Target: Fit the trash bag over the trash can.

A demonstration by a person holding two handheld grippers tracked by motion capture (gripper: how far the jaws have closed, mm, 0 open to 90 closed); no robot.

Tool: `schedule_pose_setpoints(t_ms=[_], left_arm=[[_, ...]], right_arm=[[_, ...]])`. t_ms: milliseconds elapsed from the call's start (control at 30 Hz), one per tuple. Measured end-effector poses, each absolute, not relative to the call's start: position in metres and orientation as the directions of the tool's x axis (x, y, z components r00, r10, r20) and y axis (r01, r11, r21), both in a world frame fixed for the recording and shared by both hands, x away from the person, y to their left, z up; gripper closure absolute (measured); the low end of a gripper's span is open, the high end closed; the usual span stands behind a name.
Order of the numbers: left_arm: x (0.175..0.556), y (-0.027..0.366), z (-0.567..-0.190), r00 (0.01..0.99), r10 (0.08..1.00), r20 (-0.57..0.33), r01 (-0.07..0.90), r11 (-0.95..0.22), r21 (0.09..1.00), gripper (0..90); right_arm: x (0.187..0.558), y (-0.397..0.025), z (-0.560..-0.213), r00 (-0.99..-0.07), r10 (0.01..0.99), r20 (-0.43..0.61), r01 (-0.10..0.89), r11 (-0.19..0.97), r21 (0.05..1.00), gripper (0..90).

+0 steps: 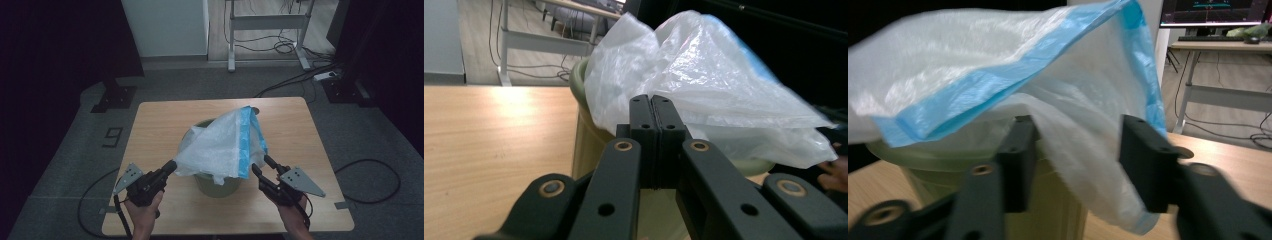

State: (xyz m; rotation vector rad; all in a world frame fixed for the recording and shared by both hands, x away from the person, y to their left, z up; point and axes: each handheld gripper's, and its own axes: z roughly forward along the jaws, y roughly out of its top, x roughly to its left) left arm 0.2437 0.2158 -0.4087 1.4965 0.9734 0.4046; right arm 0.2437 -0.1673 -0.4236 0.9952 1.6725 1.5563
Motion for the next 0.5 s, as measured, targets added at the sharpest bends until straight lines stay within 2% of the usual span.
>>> schedule_pose_setpoints(t_ms=[67, 167, 300, 500], left_arm=[[0.245, 0.213, -0.412, 0.586, 0.756, -0.293, 0.339, 0.100, 0.935, 88.9], [0.246, 0.208, -0.414, 0.596, 0.745, -0.299, 0.348, 0.095, 0.932, 88.9], [0.249, 0.201, -0.413, 0.603, 0.742, -0.292, 0.353, 0.080, 0.932, 88.7], [0.249, 0.199, -0.416, 0.601, 0.745, -0.290, 0.357, 0.074, 0.931, 88.5]], right_arm=[[0.238, -0.172, -0.421, -0.484, 0.873, 0.058, 0.105, -0.008, 0.994, 36.5], [0.228, -0.180, -0.419, -0.471, 0.878, 0.084, 0.106, -0.038, 0.994, 32.4], [0.221, -0.191, -0.418, -0.477, 0.872, 0.109, 0.118, -0.059, 0.991, 31.8], [0.232, -0.189, -0.414, -0.456, 0.885, 0.099, 0.120, -0.049, 0.992, 31.8]])
